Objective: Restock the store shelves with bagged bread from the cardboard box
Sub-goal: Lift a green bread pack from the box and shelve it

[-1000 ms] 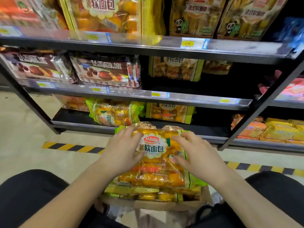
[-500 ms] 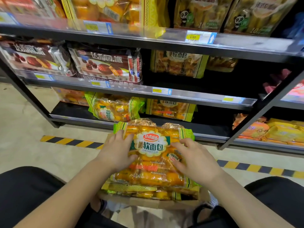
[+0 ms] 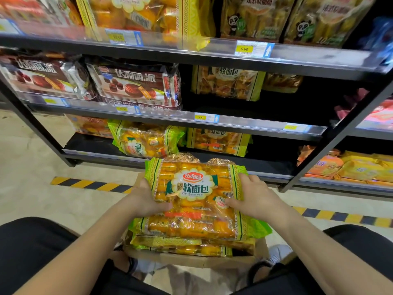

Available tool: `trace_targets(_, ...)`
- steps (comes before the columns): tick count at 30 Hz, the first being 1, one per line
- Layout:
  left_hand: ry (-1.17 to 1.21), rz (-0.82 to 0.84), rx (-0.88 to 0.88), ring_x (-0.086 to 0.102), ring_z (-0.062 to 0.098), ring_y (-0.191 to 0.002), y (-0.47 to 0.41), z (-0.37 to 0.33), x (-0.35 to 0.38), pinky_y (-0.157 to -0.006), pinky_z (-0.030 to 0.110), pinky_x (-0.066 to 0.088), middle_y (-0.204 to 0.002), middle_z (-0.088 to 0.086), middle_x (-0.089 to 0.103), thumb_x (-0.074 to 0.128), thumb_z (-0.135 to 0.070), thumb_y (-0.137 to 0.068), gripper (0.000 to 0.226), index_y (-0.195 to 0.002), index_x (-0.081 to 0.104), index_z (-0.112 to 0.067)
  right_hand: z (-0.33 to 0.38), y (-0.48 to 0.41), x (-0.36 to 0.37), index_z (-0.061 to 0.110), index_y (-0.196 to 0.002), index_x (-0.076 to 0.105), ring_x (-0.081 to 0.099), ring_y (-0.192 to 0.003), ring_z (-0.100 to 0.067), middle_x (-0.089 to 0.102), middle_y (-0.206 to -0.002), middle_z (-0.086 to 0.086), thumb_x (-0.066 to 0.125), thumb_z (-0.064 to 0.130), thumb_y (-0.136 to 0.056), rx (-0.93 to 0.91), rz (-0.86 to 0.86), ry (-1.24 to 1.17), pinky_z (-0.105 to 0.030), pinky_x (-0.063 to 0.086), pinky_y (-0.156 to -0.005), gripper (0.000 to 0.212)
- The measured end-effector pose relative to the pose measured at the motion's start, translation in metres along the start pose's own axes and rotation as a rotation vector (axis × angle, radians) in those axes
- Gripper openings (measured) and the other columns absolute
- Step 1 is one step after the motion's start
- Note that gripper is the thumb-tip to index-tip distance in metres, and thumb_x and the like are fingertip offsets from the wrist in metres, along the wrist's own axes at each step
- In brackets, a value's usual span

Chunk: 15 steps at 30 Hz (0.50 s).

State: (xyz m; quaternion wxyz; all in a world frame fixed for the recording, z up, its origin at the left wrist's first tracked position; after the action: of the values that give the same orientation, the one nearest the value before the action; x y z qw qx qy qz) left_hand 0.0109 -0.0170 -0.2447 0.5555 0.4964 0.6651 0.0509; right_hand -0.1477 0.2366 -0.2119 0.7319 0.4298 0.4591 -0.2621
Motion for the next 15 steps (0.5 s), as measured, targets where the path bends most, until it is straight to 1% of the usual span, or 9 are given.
trace_targets(3,0.195,0.022,0.003,0.046,0.029,-0.138,0.001,0.0,-0.002,-0.109,0.037,0.041,-0.151,0.013,0.043,0.089,-0.041,-0.075,0.119,-0.156,0.008,-0.006,-0.012,-0.017,0.01,0.022,-0.147,0.035,0.053,-0.129,-0.026,0.05,-0.143,-0.008,0.066,0.079,-0.073,0.159,0.123,-0.141,-0.039,0.049,-0.101,0.099)
trace_targets(5,0.268,0.041,-0.004,0.049,0.027,-0.133,0.002,0.001,-0.002,-0.107,0.036,0.042,-0.146,0.011,0.044,0.088,-0.035,-0.078,0.116,-0.156,0.009,-0.004,-0.02,-0.019,0.023,0.028,-0.131,0.042,0.058,-0.124,-0.023,0.057,-0.135,0.001,0.068,0.081,-0.071,0.189,0.163,-0.316,-0.033,0.048,-0.099,0.084)
trace_targets(6,0.278,0.042,-0.005,0.047,0.028,-0.136,0.001,0.001,0.0,-0.108,0.036,0.042,-0.15,0.013,0.042,0.086,-0.036,-0.08,0.114,-0.157,0.009,-0.003,-0.021,-0.018,0.029,0.031,-0.125,0.039,0.058,-0.124,-0.023,0.057,-0.132,0.004,0.068,0.077,-0.074,0.203,0.193,-0.386,-0.031,0.047,-0.099,0.075)
trace_targets(7,0.297,0.044,0.001,0.045,0.029,-0.14,0.003,0.0,-0.001,-0.109,0.036,0.041,-0.155,0.014,0.039,0.084,-0.038,-0.082,0.113,-0.158,0.008,-0.002,-0.023,-0.018,0.036,0.03,-0.126,0.038,0.059,-0.125,-0.024,0.058,-0.133,0.003,0.068,0.077,-0.075,0.215,0.209,-0.449,-0.032,0.047,-0.101,0.076)
trace_targets(9,0.357,0.055,0.028,0.044,0.03,-0.142,-0.001,0.0,-0.001,-0.111,0.037,0.04,-0.156,0.014,0.04,0.083,-0.037,-0.083,0.108,-0.158,0.013,-0.002,-0.027,-0.024,0.048,0.026,-0.14,0.042,0.061,-0.122,-0.024,0.061,-0.137,0.0,0.063,0.091,-0.06,0.242,0.184,-0.491,-0.039,0.05,-0.103,0.105)
trace_targets(10,0.392,0.062,0.042,0.047,0.03,-0.139,-0.004,0.001,0.001,-0.109,0.038,0.042,-0.152,0.013,0.045,0.084,-0.036,-0.083,0.102,-0.156,0.02,-0.003,-0.026,-0.025,0.05,0.026,-0.143,0.043,0.062,-0.121,-0.024,0.062,-0.136,-0.001,0.062,0.092,-0.06,0.238,0.167,-0.505,-0.04,0.051,-0.102,0.108)
trace_targets(12,0.441,0.072,0.029,0.055,0.027,-0.123,-0.008,0.004,0.003,-0.101,0.036,0.046,-0.133,0.009,0.056,0.082,-0.034,-0.084,0.077,-0.143,0.039,-0.009,-0.023,-0.023,0.05,0.023,-0.14,0.045,0.062,-0.118,-0.024,0.063,-0.132,-0.002,0.064,0.078,-0.077,0.236,0.152,-0.536,-0.035,0.05,-0.096,0.086)
trace_targets(14,0.517,0.078,0.025,0.057,0.019,-0.103,-0.008,0.006,0.001,-0.092,0.03,0.044,-0.108,-0.001,0.06,0.08,-0.036,-0.087,0.044,-0.115,0.051,-0.018,-0.022,-0.019,0.047,0.027,-0.126,0.05,0.061,-0.102,-0.019,0.062,-0.117,-0.001,0.064,0.064,-0.088,0.216,0.156,-0.57,-0.029,0.047,-0.086,0.055)
trace_targets(15,0.555,0.093,0.03,0.06,0.017,-0.096,-0.006,0.006,-0.001,-0.09,0.029,0.045,-0.1,-0.005,0.064,0.082,-0.042,-0.084,0.043,-0.106,0.054,-0.018,-0.022,-0.018,0.046,0.031,-0.118,0.052,0.059,-0.094,-0.015,0.061,-0.11,0.002,0.064,0.061,-0.09,0.2,0.155,-0.584,-0.028,0.045,-0.083,0.043)
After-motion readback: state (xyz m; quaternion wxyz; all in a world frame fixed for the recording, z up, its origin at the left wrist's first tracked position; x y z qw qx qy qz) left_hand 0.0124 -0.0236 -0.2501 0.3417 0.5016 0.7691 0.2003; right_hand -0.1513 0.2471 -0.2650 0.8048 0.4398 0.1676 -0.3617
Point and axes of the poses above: each hand's wrist, its own y-axis away from the middle knuckle, its own x-axis out of the palm, z = x × y, the point moved 4 cm from there along -y, towards the middle knuckle
